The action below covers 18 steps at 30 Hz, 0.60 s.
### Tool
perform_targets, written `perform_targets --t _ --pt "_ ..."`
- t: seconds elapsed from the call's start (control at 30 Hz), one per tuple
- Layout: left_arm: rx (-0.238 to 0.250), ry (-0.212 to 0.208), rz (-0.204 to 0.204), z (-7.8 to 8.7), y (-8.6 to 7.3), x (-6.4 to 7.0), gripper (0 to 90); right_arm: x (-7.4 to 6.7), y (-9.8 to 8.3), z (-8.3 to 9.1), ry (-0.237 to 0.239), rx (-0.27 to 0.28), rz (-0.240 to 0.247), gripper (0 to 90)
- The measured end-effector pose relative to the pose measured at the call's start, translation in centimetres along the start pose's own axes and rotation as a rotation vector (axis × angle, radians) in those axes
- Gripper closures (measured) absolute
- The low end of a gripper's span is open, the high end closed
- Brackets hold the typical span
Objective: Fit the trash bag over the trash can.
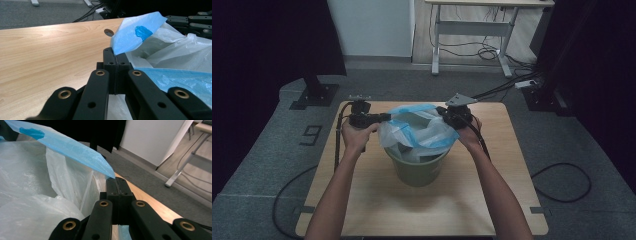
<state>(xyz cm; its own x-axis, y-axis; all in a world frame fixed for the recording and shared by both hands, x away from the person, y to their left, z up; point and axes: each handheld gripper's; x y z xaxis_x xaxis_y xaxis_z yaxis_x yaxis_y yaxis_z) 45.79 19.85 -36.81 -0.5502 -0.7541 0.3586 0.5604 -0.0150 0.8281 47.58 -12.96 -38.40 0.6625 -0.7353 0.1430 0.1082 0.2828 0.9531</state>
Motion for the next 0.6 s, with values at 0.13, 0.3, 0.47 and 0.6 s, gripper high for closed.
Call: perform_targets --t 0.13,0.3,0.47,0.6 --pt "-0.017 0.004 -0.006 -0.1 0.2 -0.4 89.4 0.3 0.2 -0.2 0.015 -0.009 0.004 88.9" --pt "-0.048 0.019 -0.022 -0.4 0.8 -0.8 89.4 0.8 0.5 -0.9 0.04 -0.026 0.025 88.9" --pt "-0.09 0.009 -0.015 -1.1 0.8 -1.6 89.4 1.5 0.0 -1.7 0.075 -0.06 0.016 88.9" --pt "-0.123 -0.005 0.006 -1.6 0.5 -2.4 89.4 1.9 -0.6 -2.4 0.113 -0.084 0.001 89.0"
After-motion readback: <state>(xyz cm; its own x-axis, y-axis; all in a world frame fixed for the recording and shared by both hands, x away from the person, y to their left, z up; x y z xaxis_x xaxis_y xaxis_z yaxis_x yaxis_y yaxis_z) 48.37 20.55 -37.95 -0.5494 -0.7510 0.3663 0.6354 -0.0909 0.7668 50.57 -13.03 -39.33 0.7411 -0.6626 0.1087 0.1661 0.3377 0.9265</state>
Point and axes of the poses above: each handheld gripper's, and its own axes: z roughly backward along the jaws, y roughly out of its top, x roughly to its right, and after that the axes turned 8 degrees about x, right-handed
